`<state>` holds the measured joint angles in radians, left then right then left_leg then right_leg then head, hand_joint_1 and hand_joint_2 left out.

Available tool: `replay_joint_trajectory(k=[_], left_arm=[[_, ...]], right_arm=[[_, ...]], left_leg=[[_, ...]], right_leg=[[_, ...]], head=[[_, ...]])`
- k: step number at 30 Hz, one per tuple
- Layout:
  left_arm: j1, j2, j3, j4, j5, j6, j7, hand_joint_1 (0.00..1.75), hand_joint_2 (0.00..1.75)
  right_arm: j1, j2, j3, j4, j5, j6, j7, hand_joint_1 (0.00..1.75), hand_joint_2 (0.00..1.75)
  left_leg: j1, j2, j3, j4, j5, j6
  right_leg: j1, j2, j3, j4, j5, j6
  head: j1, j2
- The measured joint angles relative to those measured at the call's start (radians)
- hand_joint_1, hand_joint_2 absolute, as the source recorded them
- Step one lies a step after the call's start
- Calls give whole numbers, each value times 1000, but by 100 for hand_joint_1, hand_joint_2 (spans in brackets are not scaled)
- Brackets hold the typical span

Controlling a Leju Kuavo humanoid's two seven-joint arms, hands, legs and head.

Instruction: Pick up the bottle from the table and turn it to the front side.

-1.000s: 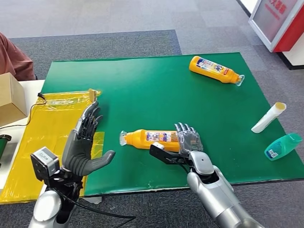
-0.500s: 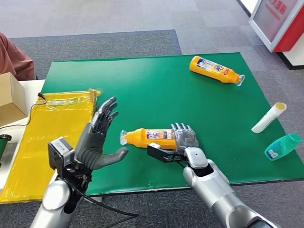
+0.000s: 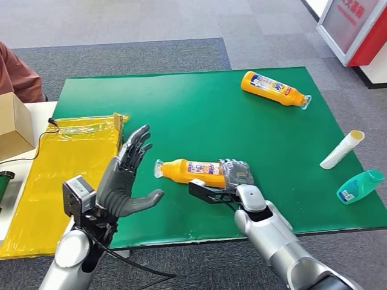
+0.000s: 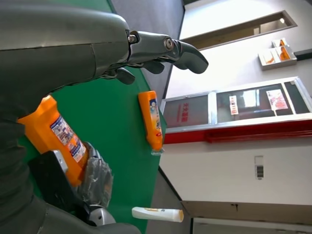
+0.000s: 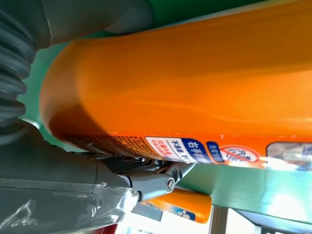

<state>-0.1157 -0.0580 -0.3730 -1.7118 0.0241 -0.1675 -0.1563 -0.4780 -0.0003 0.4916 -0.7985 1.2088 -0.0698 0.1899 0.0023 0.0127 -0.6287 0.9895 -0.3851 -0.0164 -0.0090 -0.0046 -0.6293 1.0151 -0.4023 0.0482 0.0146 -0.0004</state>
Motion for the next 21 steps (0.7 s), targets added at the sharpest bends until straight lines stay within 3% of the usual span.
replay_joint_trajectory(k=[2,9,16,21], left_arm=[[9,1,0,-1,9,8,-6,0,175],[61,15,1,-36,16,86,-90,0,175],[67,24,-14,-50,-55,197,-126,0,175],[65,30,-21,-28,0,211,-145,0,175]], right_arm=[[14,0,-23,-16,-99,-5,-55,175,175],[98,0,-219,-131,-648,41,-273,175,175],[163,4,-391,-241,-933,31,-357,175,175],[172,20,-415,-300,-994,-30,-379,175,175]], left_leg=[[0,0,0,0,0,0],[0,-1,-1,0,0,0],[0,-1,-1,0,0,0],[0,0,-1,0,0,0]], right_leg=[[0,0,0,0,0,0],[0,-1,0,0,-1,0],[0,-1,0,0,-1,0],[0,-1,-1,0,0,0]], head=[[0,0],[0,0],[0,0],[0,0]])
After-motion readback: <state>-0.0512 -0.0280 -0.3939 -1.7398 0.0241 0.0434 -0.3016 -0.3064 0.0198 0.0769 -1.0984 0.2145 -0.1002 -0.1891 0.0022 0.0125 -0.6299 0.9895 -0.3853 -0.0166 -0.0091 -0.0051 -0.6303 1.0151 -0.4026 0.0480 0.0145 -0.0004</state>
